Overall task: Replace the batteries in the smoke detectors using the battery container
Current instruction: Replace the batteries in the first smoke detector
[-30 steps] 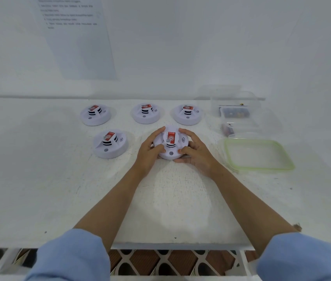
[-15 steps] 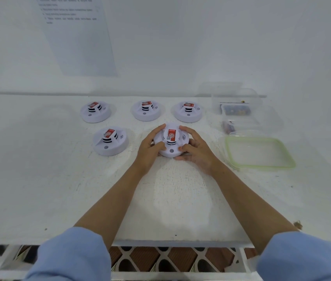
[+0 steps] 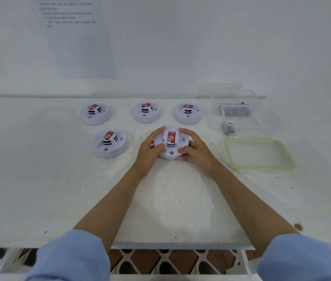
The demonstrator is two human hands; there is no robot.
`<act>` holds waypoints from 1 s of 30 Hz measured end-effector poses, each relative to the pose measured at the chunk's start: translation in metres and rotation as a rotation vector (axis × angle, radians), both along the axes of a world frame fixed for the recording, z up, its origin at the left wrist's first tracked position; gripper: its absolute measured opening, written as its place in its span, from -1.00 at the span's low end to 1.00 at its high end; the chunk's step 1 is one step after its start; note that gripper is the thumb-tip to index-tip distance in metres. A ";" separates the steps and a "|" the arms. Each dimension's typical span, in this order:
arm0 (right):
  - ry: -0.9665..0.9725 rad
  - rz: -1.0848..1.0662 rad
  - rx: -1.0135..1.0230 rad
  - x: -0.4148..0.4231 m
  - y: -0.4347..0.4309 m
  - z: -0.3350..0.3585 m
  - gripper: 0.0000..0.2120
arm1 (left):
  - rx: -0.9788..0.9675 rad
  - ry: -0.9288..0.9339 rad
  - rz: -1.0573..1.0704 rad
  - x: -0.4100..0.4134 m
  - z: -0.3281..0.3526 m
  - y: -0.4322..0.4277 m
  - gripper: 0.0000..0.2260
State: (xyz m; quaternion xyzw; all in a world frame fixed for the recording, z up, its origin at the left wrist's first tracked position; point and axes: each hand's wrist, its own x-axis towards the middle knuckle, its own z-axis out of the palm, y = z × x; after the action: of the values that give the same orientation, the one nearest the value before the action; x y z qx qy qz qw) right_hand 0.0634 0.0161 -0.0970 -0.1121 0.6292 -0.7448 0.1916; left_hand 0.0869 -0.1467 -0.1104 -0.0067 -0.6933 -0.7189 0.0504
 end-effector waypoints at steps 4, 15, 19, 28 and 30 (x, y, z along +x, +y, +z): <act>0.010 0.003 -0.001 -0.001 0.000 -0.001 -0.48 | 0.001 0.006 0.001 0.000 0.001 0.001 -0.50; 0.103 -0.051 0.072 0.002 -0.003 0.000 -0.50 | -0.069 0.062 0.015 0.000 0.000 0.001 -0.50; 0.154 -0.083 0.114 0.003 -0.004 -0.001 -0.51 | -0.102 0.088 0.022 0.001 0.002 0.002 -0.49; 0.399 -0.166 0.423 -0.005 -0.006 -0.004 -0.49 | -0.282 0.080 0.093 -0.005 -0.007 0.005 -0.54; 0.396 -0.147 0.455 -0.008 -0.005 -0.005 -0.48 | -0.297 0.068 0.097 -0.006 -0.006 0.007 -0.54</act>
State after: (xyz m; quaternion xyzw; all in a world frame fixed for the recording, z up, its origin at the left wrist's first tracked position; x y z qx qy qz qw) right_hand 0.0555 0.0116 -0.1022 -0.1635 0.8112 -0.5606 0.0314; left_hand 0.0804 -0.1399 -0.1163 -0.0049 -0.7894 -0.6045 0.1069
